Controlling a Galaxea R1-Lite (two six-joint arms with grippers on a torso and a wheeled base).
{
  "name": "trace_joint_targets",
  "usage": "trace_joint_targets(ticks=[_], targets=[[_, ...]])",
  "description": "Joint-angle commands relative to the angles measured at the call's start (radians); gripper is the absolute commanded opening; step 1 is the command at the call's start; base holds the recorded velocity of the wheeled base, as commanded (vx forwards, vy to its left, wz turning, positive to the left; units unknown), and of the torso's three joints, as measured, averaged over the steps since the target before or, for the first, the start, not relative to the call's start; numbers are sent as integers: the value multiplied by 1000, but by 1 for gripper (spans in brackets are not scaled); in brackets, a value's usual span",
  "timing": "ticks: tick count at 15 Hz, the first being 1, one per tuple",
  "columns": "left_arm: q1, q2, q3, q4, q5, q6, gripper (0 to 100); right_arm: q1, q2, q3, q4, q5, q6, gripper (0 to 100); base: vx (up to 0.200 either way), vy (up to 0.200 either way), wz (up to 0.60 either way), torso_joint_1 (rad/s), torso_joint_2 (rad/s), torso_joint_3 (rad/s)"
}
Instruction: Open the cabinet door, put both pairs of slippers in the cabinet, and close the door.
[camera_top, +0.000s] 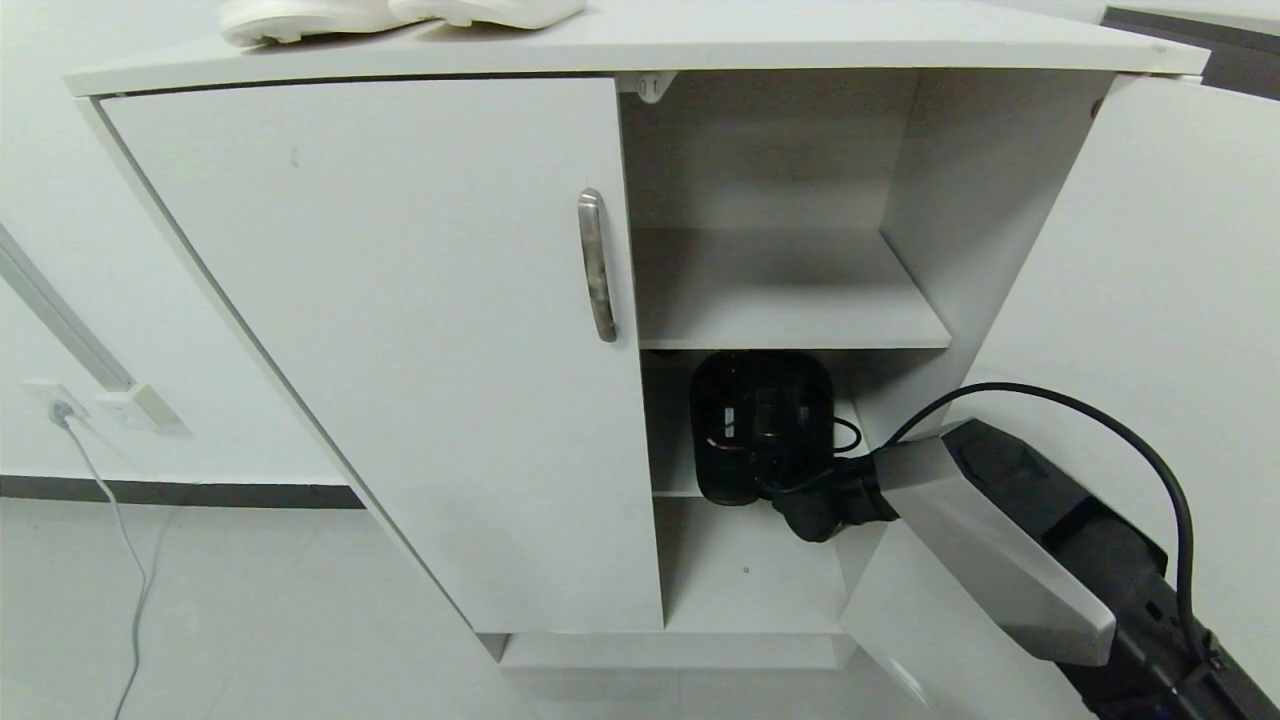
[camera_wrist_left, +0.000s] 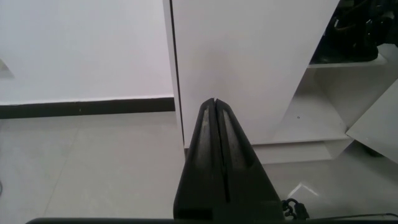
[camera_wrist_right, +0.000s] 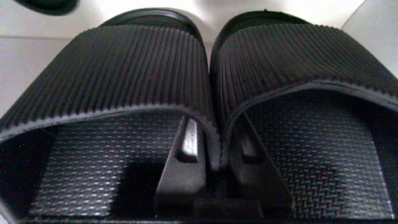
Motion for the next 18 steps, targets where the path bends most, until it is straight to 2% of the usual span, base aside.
trace_joint_targets(ticks=[1, 12, 13, 18], targets=[[0, 2, 0, 0, 0, 0, 0, -1, 21, -21, 5, -1, 0, 0, 0, 0, 0, 0, 0, 0], [0, 2, 0, 0, 0, 0, 0, -7, 56, -67, 14, -1, 0, 0, 0, 0, 0, 0, 0, 0], [0, 2, 0, 0, 0, 0, 0, -7, 58, -68, 16, -1, 0, 100, 0, 0, 0, 0, 0, 0], [0, 2, 0, 0, 0, -1, 0, -7, 41, -28, 16, -4, 0, 100, 0, 0, 0, 0, 0, 0]])
